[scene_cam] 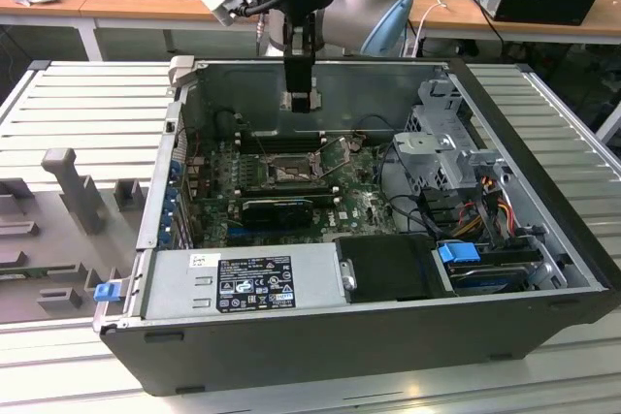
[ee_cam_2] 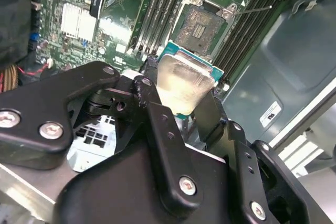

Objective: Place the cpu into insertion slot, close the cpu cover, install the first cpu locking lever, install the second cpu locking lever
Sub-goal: 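Place the cpu into insertion slot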

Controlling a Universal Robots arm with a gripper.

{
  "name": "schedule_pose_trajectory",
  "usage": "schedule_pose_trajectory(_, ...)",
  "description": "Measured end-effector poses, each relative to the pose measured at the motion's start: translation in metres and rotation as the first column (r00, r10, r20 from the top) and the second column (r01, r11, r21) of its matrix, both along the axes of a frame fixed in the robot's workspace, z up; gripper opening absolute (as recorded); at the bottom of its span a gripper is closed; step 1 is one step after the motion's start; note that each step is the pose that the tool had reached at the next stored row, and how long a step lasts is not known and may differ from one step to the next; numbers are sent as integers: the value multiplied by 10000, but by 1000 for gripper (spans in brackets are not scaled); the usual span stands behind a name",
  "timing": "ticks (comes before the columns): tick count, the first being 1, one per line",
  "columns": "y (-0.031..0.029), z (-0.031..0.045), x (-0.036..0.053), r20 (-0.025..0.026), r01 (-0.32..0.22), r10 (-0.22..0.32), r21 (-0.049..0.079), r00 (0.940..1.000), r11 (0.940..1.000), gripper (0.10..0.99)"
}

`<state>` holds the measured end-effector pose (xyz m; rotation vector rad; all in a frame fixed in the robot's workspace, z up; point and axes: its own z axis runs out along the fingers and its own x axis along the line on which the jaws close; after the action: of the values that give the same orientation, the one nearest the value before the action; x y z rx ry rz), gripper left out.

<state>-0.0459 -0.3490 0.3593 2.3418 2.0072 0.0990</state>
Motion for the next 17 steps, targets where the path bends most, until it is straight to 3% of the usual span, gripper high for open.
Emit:
schedule_pose_trajectory(3,0,-10,-2,-1,-79,79,-2,10000,10000,525)
schedule_pose_trajectory(8,1,-35,-2,1,-1265,1265,4,9920,9920,525)
schedule_pose_trajectory(9,0,-46,-1,-24,-1279,1279,23,9918,9918,525)
schedule_pose_trajectory(10,1,-58,2,-105,-1277,1277,42,9918,9918,525)
schedule_pose_trajectory(11,0,-66,4,-134,-1278,1279,70,9917,9918,525)
schedule_pose_trajectory(17,0,-105,4,-151,-1489,1491,144,9887,9887,525)
